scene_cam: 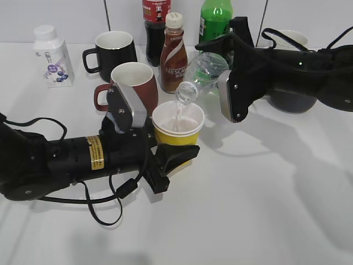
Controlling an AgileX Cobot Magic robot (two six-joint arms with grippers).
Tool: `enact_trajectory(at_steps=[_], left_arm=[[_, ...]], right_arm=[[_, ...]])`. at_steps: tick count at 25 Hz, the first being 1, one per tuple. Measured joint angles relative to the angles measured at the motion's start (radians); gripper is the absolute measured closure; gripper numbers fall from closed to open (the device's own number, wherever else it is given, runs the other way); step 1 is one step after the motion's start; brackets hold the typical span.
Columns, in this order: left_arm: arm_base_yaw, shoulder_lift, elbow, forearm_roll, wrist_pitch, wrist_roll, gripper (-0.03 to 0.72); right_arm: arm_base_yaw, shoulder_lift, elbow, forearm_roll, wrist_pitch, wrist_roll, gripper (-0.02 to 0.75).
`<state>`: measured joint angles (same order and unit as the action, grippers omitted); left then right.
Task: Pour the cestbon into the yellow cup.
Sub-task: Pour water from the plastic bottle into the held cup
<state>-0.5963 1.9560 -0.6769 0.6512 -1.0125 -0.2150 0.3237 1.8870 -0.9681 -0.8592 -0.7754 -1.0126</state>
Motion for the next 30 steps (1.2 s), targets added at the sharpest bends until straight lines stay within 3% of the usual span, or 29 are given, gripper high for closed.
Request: enact_trajectory(at_steps=[30], left_arm=[[0.0, 0.0, 0.0, 0.003, 0.007, 0.0, 0.315]], right_arm=[[0.0, -0.001, 0.0, 0.003, -0.006, -0.03, 0.269]])
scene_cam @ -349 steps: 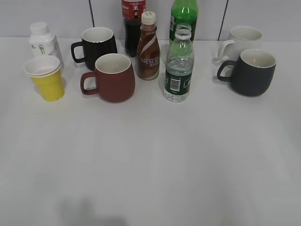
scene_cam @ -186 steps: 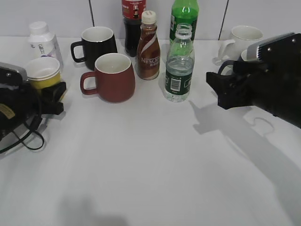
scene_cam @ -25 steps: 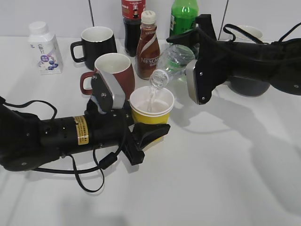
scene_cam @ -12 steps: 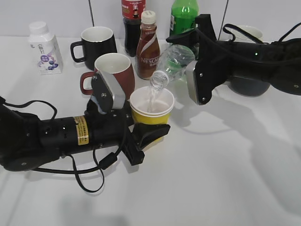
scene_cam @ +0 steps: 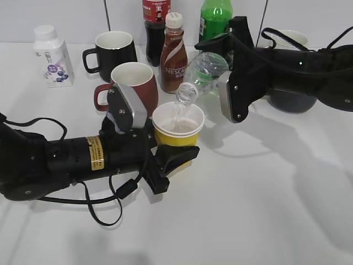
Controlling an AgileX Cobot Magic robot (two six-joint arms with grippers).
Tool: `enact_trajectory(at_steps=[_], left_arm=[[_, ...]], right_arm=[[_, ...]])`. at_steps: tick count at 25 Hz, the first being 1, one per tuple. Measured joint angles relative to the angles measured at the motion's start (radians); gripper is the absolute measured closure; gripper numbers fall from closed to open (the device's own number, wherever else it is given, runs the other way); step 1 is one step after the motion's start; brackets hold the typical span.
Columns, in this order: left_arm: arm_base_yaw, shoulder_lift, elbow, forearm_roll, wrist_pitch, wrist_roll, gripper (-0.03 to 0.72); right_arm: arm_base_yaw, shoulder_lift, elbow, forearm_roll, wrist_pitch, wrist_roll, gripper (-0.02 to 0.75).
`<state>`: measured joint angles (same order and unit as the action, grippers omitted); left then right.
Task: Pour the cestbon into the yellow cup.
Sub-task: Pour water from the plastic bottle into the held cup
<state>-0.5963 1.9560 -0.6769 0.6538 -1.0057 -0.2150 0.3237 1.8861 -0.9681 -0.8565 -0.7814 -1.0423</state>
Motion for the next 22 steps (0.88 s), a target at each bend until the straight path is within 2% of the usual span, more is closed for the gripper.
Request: enact_trajectory(at_steps=[22], left_arm=[[0.0, 0.0, 0.0, 0.0, 0.0, 0.0, 0.318]], right_arm=[[0.0, -0.002, 0.0, 0.0, -0.008, -0.051, 0.269]])
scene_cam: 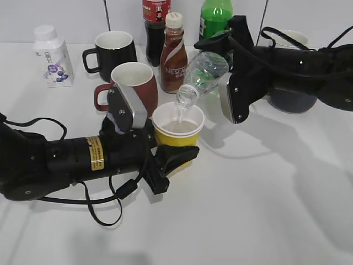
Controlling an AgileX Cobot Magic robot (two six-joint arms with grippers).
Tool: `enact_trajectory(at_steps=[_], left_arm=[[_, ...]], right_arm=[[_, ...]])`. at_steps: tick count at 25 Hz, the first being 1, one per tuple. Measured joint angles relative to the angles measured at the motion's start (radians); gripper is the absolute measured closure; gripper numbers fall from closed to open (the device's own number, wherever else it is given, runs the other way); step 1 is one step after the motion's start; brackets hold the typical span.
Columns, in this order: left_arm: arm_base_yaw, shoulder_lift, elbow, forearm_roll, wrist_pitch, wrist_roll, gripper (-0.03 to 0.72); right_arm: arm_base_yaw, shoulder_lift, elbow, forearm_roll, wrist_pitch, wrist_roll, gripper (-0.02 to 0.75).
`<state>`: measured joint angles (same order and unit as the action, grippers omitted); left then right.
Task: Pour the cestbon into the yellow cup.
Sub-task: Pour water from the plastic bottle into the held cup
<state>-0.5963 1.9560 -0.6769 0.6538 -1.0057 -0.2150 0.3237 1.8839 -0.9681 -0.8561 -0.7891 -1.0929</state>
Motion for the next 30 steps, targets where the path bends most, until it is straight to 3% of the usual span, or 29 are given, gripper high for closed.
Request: enact_trajectory(at_steps=[14, 21, 30], left_arm=[[0.0, 0.0, 0.0, 0.0, 0.003, 0.0, 0.318], [0.0, 0.0, 0.0, -0.003, -0.007, 0.0, 0.318], [0.005, -0.008, 0.0, -0.022, -0.021, 0.0, 0.318]], right_arm=[[0.0, 0.0, 0.0, 0.0, -0.002, 0.049, 0.269], [0.0, 0.0, 0.0, -0.005, -0.003, 0.273, 0.269], [0.0, 0.0, 0.0, -0.048, -0.05, 0.761, 0.269]])
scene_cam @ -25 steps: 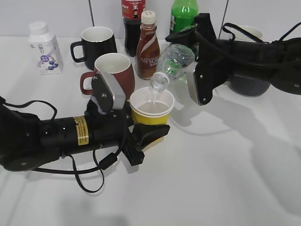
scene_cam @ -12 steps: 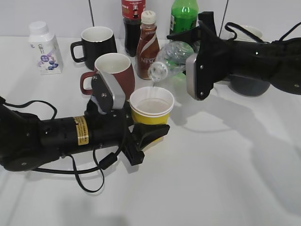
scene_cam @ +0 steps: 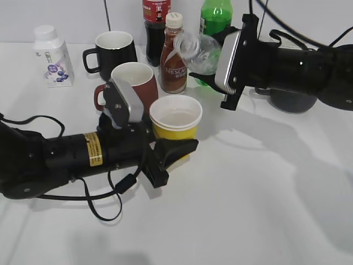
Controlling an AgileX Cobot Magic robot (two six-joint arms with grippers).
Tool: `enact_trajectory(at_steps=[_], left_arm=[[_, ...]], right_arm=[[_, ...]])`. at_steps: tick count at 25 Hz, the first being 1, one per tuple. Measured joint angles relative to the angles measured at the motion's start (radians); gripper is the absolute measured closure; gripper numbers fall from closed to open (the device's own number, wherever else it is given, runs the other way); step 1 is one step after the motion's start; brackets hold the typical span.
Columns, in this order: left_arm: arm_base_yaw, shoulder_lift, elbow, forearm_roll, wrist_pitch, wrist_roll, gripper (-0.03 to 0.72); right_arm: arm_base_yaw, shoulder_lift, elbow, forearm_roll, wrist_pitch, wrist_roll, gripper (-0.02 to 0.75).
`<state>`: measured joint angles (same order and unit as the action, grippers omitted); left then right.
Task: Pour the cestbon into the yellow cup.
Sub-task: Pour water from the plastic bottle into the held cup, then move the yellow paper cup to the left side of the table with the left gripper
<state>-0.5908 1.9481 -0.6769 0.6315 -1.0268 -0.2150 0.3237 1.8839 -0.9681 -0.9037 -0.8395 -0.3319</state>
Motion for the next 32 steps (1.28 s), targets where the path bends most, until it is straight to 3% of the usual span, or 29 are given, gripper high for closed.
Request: enact_trajectory(at_steps=[6, 12, 24, 32], left_arm=[[0.032, -0.029, 0.007, -0.002, -0.001, 0.0, 0.318], [0.076, -0.077, 0.074, -0.007, -0.01, 0.0, 0.318], [0.252, -0.209, 0.196, -0.025, -0.017, 0.0, 0.318], [0.317, -0.231, 0.201, -0.097, -0.02, 0.036, 0.318]], right_arm=[[0.0, 0.0, 0.0, 0.002, -0.026, 0.374, 0.269], [0.0, 0.0, 0.0, 0.086, -0.041, 0.577, 0.269], [0.0, 0.0, 0.025, 0.202, -0.058, 0.684, 0.269], [0.0, 0.0, 0.087, 0.317, -0.057, 0.719, 0.269]])
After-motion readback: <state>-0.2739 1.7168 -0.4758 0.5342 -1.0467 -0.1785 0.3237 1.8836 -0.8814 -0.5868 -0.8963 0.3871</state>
